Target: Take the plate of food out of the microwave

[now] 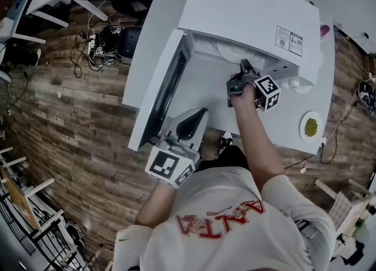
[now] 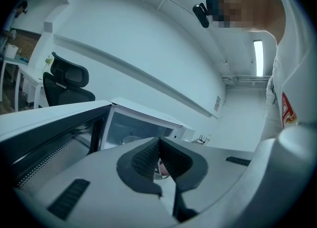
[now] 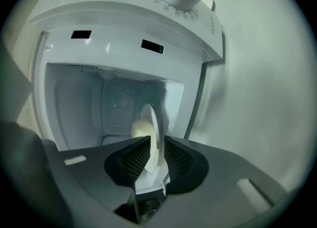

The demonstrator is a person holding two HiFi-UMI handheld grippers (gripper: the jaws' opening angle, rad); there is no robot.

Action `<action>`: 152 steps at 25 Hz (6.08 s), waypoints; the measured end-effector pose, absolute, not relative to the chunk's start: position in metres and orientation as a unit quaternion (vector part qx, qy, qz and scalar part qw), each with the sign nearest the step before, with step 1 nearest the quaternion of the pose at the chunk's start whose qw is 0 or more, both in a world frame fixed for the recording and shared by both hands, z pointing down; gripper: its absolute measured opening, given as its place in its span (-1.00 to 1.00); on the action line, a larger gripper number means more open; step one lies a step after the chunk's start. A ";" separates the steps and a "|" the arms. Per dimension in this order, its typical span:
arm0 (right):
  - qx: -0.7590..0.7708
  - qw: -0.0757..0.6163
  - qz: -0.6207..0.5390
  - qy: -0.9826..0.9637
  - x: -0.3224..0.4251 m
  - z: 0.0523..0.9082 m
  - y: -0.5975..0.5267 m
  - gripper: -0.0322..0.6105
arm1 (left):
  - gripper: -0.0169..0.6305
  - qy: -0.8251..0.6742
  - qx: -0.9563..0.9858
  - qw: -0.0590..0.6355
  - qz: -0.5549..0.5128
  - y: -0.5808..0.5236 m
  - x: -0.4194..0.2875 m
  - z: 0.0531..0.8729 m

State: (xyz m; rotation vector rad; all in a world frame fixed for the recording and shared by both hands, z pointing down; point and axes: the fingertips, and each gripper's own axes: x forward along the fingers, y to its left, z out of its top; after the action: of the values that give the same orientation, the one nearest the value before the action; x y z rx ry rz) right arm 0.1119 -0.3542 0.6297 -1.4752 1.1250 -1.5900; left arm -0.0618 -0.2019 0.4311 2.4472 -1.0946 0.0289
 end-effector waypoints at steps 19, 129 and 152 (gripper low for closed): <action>-0.545 0.338 -0.637 0.428 0.099 0.641 -0.367 -0.81 | -0.92 -0.401 0.886 0.233 0.011 -0.201 -0.065 0.434; -0.579 0.364 -0.588 0.431 0.265 0.661 -0.096 -0.59 | -0.92 -0.242 0.945 0.211 0.063 -0.124 0.049 0.423; -0.599 -0.071 -0.452 0.657 0.229 0.659 -0.100 -0.04 | -0.92 -0.247 0.938 0.235 0.060 -0.135 0.039 0.435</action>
State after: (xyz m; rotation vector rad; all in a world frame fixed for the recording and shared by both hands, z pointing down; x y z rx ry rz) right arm 0.2293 -0.1000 0.6592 -1.9733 2.1616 -1.4897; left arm 0.0391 -0.1347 0.4354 2.5738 -0.6771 0.1658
